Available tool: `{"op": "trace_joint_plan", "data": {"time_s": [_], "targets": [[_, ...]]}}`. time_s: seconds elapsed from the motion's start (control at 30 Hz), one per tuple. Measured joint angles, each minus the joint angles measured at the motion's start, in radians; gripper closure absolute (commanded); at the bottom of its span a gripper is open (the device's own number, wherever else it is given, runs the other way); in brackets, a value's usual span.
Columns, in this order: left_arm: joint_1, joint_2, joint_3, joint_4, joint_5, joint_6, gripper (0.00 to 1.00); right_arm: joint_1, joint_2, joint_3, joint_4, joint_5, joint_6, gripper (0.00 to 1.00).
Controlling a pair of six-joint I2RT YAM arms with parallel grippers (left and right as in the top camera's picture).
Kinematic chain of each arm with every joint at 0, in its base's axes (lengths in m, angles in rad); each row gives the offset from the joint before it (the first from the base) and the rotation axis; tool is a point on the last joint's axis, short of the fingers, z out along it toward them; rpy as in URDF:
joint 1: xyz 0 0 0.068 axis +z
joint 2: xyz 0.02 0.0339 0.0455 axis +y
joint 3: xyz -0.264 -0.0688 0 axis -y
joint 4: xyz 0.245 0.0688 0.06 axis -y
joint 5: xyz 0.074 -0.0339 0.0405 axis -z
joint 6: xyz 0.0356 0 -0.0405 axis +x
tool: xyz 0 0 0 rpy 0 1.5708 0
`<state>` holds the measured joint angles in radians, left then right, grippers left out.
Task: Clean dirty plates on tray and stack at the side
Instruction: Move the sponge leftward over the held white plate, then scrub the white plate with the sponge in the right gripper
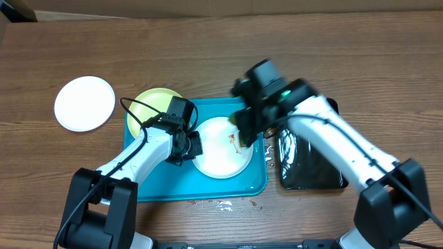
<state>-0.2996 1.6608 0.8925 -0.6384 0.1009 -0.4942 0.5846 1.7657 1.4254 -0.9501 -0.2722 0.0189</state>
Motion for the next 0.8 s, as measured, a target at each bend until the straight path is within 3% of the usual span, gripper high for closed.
{"op": "trace_joint_plan", "data": {"time_s": [0.27,0.6,0.7,0.73,0.77,0.8], "targets": [[0.000,0.000,0.000,0.000,0.001,0.000,0.96,0.153,0.076,-0.002,0.060,0.288,0.008,0.96],[0.000,0.000,0.000,-0.001,0.001,0.000,0.96,0.156,0.125,-0.005,0.066,0.386,0.013,0.96],[0.000,0.000,0.000,-0.001,0.001,0.000,0.96,0.156,0.138,-0.005,0.067,0.389,0.021,0.80],[0.000,0.000,0.000,-0.001,0.000,0.000,0.96,0.156,0.145,-0.005,0.066,0.389,0.026,0.68],[0.000,0.000,0.000,-0.001,0.001,0.000,0.96,0.156,0.154,-0.005,0.063,0.391,0.032,0.47],[0.000,0.000,0.000,-0.002,0.001,0.000,0.96,0.156,0.161,-0.006,0.058,0.393,0.031,0.42]]}}
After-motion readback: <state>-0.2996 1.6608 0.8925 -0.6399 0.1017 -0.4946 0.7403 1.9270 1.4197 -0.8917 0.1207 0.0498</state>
